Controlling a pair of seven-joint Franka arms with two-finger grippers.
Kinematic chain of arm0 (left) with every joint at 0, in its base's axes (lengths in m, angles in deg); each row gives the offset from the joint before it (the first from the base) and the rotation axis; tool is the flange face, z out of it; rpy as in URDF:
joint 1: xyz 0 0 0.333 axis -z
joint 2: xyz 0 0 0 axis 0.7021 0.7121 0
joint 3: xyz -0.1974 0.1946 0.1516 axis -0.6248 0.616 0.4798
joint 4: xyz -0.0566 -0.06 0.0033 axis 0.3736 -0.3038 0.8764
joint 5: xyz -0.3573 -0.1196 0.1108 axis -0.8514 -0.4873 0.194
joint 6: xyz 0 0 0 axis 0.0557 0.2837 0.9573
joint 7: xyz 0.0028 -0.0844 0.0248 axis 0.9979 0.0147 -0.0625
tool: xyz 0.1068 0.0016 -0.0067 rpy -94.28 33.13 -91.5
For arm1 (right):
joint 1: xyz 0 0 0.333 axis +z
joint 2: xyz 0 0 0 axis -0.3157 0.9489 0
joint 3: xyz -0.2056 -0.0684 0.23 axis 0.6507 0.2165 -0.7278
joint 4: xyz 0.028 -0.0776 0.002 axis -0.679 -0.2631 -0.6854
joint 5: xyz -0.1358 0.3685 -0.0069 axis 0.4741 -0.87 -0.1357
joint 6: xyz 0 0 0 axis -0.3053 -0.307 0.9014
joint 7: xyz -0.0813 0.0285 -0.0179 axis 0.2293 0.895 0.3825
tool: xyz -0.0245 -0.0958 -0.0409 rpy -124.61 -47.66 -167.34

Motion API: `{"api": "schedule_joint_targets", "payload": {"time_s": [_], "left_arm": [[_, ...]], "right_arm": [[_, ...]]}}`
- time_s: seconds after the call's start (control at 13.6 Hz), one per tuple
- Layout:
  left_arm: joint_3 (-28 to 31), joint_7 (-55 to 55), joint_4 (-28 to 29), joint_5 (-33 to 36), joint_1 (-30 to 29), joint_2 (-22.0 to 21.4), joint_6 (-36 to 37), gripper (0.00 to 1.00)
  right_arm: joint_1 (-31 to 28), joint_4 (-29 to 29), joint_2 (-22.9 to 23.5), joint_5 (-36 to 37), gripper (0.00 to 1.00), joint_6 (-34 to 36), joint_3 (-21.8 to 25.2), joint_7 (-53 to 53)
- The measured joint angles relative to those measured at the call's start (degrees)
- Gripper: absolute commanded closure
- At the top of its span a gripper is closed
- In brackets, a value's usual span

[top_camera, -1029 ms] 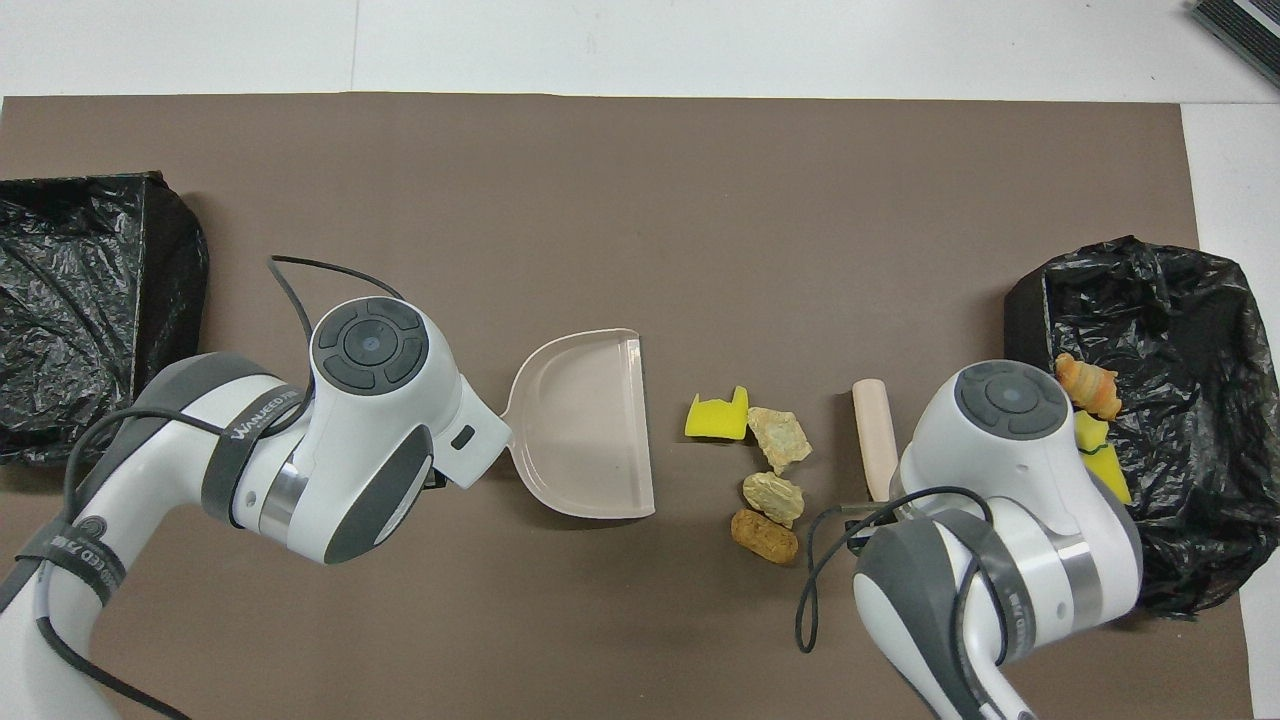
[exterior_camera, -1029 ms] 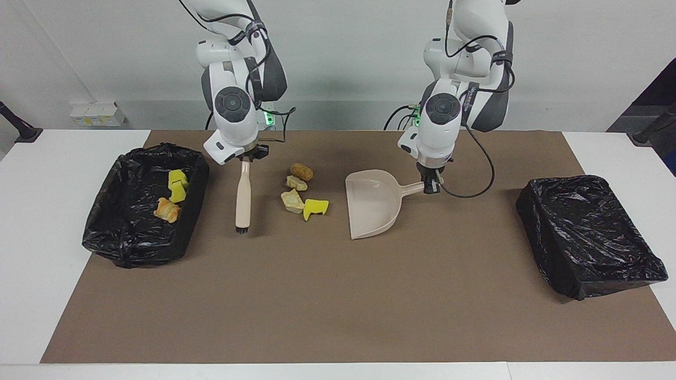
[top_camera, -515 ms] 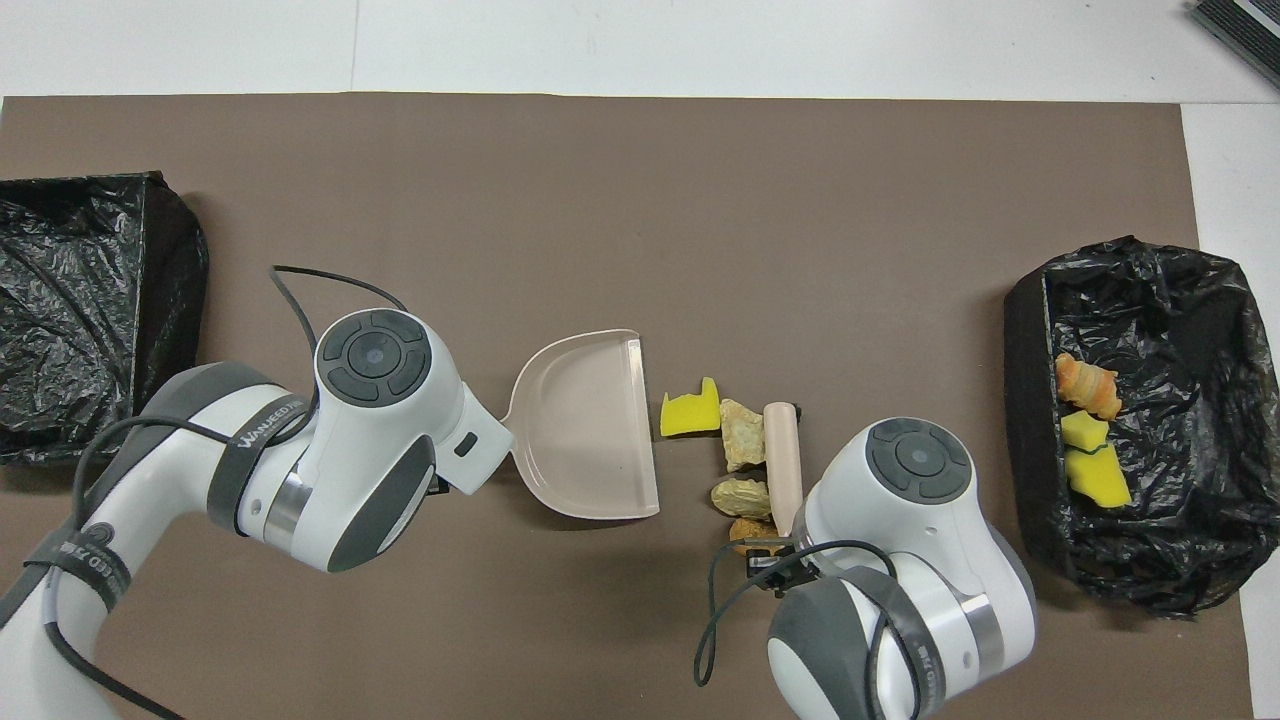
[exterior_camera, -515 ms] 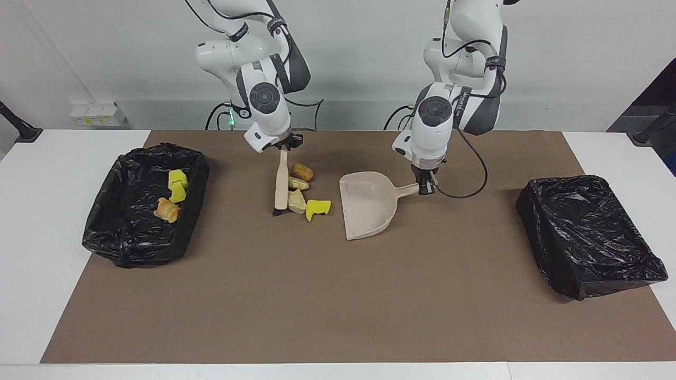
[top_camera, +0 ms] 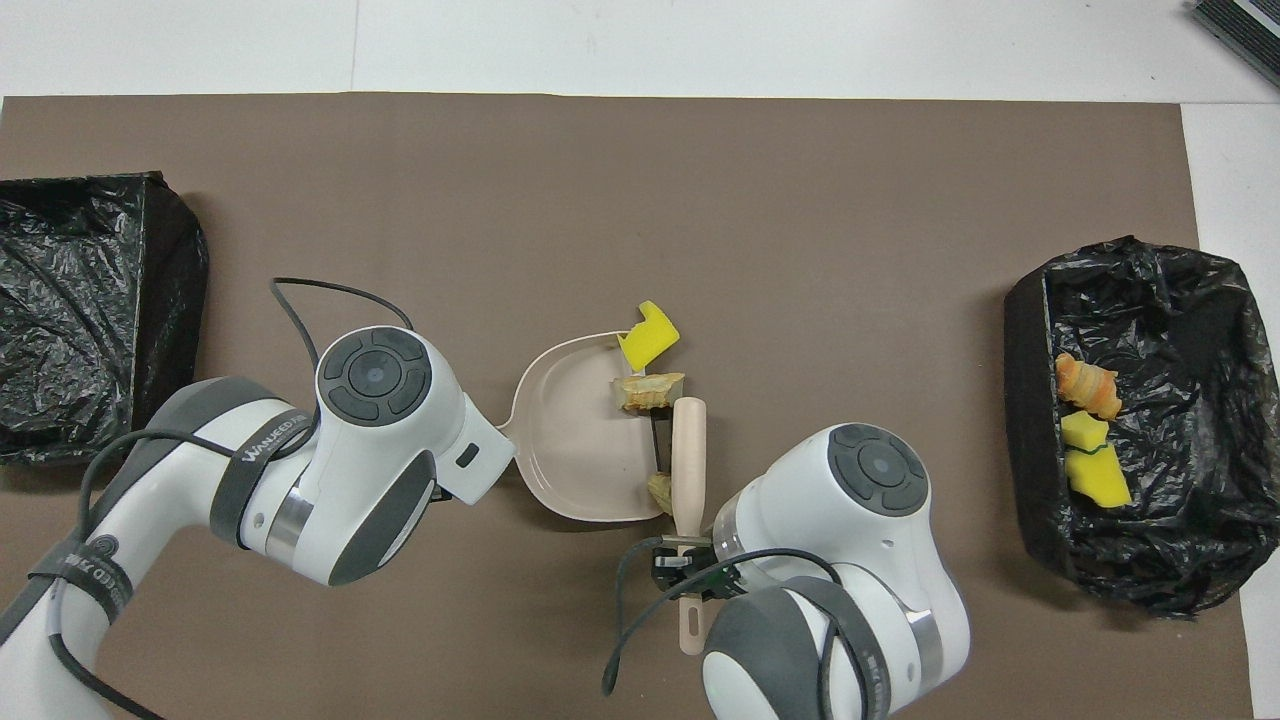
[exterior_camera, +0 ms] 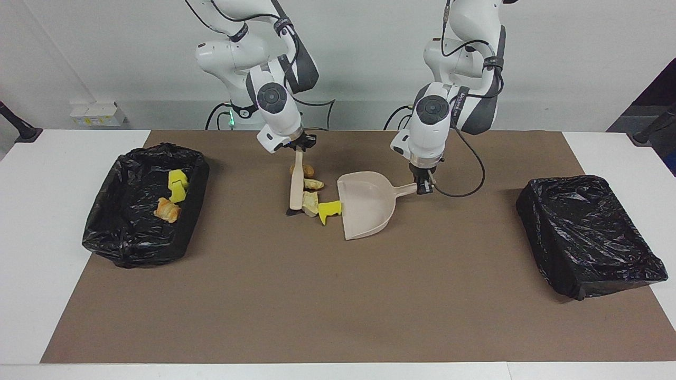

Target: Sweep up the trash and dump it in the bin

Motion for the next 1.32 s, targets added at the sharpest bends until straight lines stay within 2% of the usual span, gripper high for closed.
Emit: {"api": "schedule_joint_targets", "payload": {"time_s": [0.37,0.59,0.81,1.03,1.32], "left_arm": [[0.05,0.0,0.28,0.0,-0.01,-0.05,-0.44,1.0],[0.05,0.0,0.33,0.0,-0.01,-0.09,-0.49,1.0],[0.05,0.0,0.35,0.0,-0.01,-0.11,-0.52,1.0],[0.05,-0.02,0.36,0.0,-0.01,-0.13,-0.54,1.0],[0.05,-0.02,0.38,0.0,-0.01,-0.14,-0.54,1.0]], "right_arm": [[2.82,7.45,2.55,-0.65,1.0,1.4,0.05,-2.11],[0.5,14.64,1.21,1.8,1.0,14.9,1.48,-2.24],[-2.45,17.11,-3.97,14.77,1.0,27.01,2.03,-2.51],[-4.12,11.78,-9.45,20.43,1.0,33.53,1.89,-6.53],[-7.82,-5.28,-18.27,18.52,1.0,32.06,1.92,-9.49]]}}
